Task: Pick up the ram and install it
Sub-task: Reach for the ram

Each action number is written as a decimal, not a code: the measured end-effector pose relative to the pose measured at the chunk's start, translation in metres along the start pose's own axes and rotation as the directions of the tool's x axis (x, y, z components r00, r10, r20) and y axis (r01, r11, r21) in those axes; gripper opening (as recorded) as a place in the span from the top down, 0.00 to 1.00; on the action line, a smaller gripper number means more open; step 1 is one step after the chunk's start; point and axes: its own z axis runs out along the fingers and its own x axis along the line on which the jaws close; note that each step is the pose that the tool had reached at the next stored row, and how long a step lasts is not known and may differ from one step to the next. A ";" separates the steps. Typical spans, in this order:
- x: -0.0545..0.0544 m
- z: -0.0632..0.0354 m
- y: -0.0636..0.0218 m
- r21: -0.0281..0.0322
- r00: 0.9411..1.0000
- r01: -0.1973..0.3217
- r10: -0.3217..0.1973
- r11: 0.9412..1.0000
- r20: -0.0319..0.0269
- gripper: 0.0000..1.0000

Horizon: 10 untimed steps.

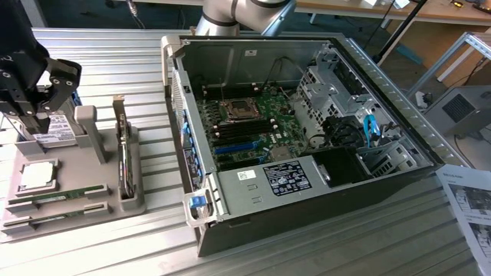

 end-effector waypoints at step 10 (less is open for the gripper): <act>-0.001 0.0142 -0.0122 0.001 1.000 0.000 0.000 1.000 -0.012 0.89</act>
